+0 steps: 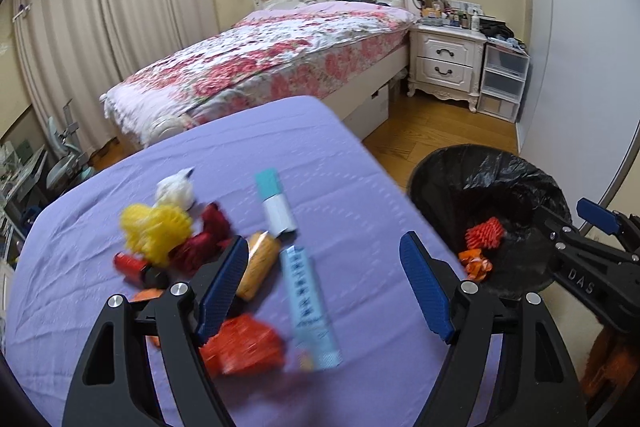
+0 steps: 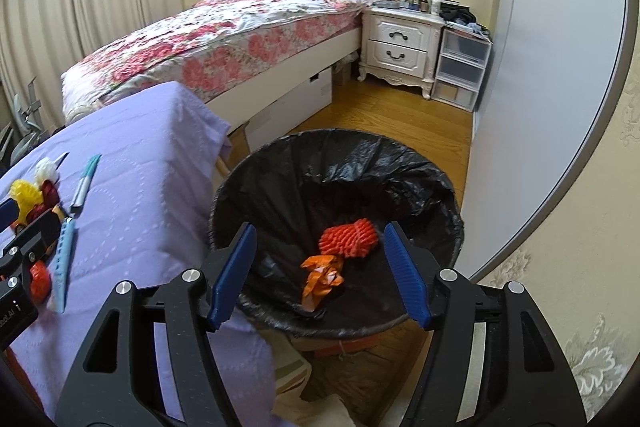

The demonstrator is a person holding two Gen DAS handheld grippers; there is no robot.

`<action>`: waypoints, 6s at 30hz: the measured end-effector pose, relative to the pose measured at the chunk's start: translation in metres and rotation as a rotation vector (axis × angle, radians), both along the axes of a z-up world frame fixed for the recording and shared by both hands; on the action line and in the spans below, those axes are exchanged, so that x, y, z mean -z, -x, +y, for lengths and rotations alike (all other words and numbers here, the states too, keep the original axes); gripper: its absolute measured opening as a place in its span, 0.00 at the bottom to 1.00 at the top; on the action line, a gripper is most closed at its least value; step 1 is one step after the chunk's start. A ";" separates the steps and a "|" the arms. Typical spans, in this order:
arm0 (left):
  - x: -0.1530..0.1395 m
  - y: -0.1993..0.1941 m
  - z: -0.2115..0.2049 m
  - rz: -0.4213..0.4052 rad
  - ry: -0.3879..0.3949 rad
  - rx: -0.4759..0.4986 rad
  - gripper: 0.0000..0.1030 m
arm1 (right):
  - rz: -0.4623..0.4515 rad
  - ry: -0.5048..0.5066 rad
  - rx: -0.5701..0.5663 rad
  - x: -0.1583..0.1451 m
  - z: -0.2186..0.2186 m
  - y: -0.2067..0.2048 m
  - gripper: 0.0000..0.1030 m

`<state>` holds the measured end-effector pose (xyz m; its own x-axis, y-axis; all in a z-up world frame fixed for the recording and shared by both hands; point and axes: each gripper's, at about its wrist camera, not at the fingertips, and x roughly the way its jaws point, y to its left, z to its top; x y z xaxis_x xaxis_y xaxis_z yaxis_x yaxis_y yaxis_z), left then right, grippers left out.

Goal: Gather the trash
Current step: 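Grasp the red plastic bag with the left gripper, then grasp the blue tube with the right gripper while the left gripper holds the red bag, then drop the blue tube into the bin while the left gripper drops the red bag, then grasp the folded orange bag with the left gripper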

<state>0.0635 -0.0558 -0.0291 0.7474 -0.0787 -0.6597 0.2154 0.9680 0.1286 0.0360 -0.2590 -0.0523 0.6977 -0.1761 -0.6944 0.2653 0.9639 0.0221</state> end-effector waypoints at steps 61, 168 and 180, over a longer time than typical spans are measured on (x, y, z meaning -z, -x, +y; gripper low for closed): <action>0.013 0.053 0.197 0.014 0.103 -0.329 0.59 | 0.096 0.017 -0.413 0.009 0.184 -0.020 0.48; 0.006 -0.018 0.039 0.007 0.015 -0.199 0.78 | 0.027 -0.012 -0.068 0.000 0.035 -0.021 0.59; 0.019 0.005 0.104 0.054 0.019 -0.319 0.78 | 0.034 -0.002 -0.182 0.000 0.089 -0.017 0.59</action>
<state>0.0588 0.0479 -0.0485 0.7002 0.1409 -0.6999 -0.0927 0.9900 0.1065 0.0532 -0.1697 -0.0519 0.6939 -0.0479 -0.7185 0.0873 0.9960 0.0180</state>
